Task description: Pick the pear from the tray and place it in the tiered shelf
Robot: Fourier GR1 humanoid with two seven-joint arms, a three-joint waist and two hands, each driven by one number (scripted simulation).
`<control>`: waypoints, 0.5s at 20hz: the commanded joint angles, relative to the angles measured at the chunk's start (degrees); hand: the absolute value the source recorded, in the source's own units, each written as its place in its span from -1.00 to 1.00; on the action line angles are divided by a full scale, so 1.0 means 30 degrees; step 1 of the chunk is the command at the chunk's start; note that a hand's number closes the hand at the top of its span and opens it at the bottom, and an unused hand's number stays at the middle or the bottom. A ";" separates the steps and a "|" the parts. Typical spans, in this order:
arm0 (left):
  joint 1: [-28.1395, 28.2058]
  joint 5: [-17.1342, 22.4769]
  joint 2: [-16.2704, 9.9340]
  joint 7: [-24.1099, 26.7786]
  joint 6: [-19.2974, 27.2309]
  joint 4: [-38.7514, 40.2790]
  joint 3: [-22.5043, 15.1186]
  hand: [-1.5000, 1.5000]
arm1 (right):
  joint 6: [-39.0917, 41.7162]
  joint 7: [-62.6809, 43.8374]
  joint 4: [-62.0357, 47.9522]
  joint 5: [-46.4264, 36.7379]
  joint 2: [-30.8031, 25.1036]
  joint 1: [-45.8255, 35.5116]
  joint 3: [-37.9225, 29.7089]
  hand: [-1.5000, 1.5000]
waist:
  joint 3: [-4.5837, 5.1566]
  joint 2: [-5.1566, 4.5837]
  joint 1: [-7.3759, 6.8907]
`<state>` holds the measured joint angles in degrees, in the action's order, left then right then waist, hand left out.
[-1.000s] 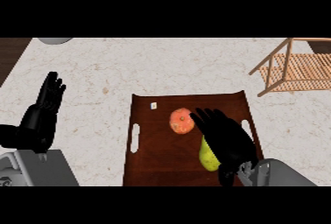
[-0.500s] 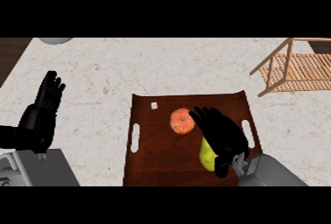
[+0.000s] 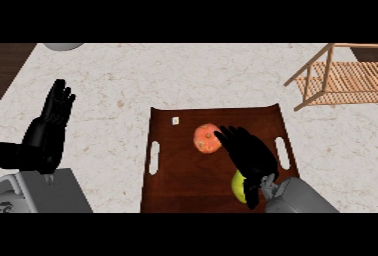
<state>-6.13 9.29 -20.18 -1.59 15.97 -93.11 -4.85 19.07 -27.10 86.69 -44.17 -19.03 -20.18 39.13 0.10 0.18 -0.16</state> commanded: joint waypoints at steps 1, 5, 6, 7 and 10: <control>-0.0427 0.0427 0.0326 -0.1897 0.0035 0.0089 0.0546 0.00 | -0.0248 0.1221 -0.2122 -0.0551 0.0461 0.0106 -0.0491 -1.00 | -0.0040 -0.0077 -0.0029; 0.0905 0.0093 0.0500 -0.1007 0.0034 -0.0334 0.0023 0.00 | -0.0716 0.1720 -0.0911 -0.2170 0.0123 0.1146 0.0931 1.00 | -0.0038 -0.0044 0.0007; 0.0096 -0.0127 0.0572 -0.1700 0.0491 -0.0588 -0.0120 0.00 | -0.0049 0.1682 -0.2864 -0.2302 0.0996 -0.0571 0.0685 1.00 | -0.0043 -0.0076 -0.0115; -0.0101 0.0285 0.0449 -0.2025 0.0243 -0.0372 0.0082 0.00 | -0.1120 0.2794 -0.2648 -0.2561 0.0404 -0.0329 0.0477 1.00 | -0.0046 -0.0078 -0.0078; 0.0951 0.0436 0.0420 -0.1345 0.0005 -0.0586 0.0143 0.00 | -0.1387 0.3048 -0.2071 -0.3343 -0.0017 -0.0464 0.0216 1.00 | -0.0041 -0.0051 -0.0103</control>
<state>-5.39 9.57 -20.50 -0.81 15.24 -93.32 -4.44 17.67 -20.84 83.22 -50.75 -18.72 -20.94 39.48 0.63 0.92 -0.08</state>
